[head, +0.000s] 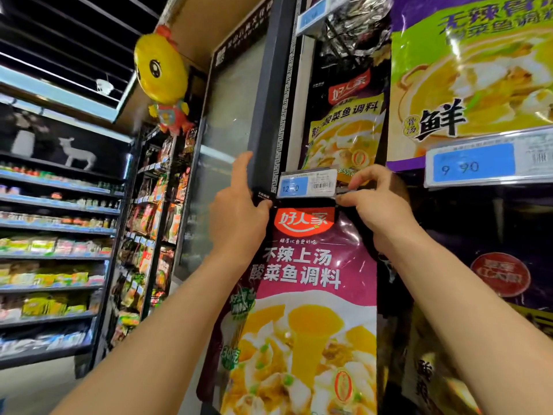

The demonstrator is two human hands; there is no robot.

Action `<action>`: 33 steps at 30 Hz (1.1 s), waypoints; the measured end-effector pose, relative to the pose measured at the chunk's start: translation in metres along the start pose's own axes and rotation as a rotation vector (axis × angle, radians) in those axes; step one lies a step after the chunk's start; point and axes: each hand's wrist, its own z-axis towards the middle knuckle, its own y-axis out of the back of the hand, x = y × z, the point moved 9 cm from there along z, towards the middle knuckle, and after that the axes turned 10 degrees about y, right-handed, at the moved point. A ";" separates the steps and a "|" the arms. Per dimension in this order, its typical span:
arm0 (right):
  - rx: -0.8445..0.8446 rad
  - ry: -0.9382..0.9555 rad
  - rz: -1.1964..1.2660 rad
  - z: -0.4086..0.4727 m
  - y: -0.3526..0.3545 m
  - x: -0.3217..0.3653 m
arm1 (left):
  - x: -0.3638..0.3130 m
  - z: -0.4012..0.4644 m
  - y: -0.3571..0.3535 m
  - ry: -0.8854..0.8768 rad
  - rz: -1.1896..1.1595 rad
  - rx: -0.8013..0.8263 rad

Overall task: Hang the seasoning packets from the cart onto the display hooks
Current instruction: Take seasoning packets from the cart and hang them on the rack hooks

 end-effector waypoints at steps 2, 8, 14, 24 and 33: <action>0.014 0.037 -0.076 0.004 0.001 0.001 | -0.006 0.001 -0.004 -0.061 0.077 -0.003; 0.070 0.087 -0.301 0.003 0.008 -0.016 | -0.018 -0.015 -0.026 -0.203 0.299 0.026; 0.111 0.247 -0.579 -0.019 0.011 -0.009 | -0.010 -0.030 -0.031 -0.317 0.263 -0.039; 0.965 0.624 -0.811 -0.138 -0.095 0.006 | 0.062 -0.080 0.016 -0.006 0.111 0.197; 0.989 0.229 -1.014 -0.100 -0.101 -0.089 | 0.115 -0.166 0.016 0.207 0.077 0.686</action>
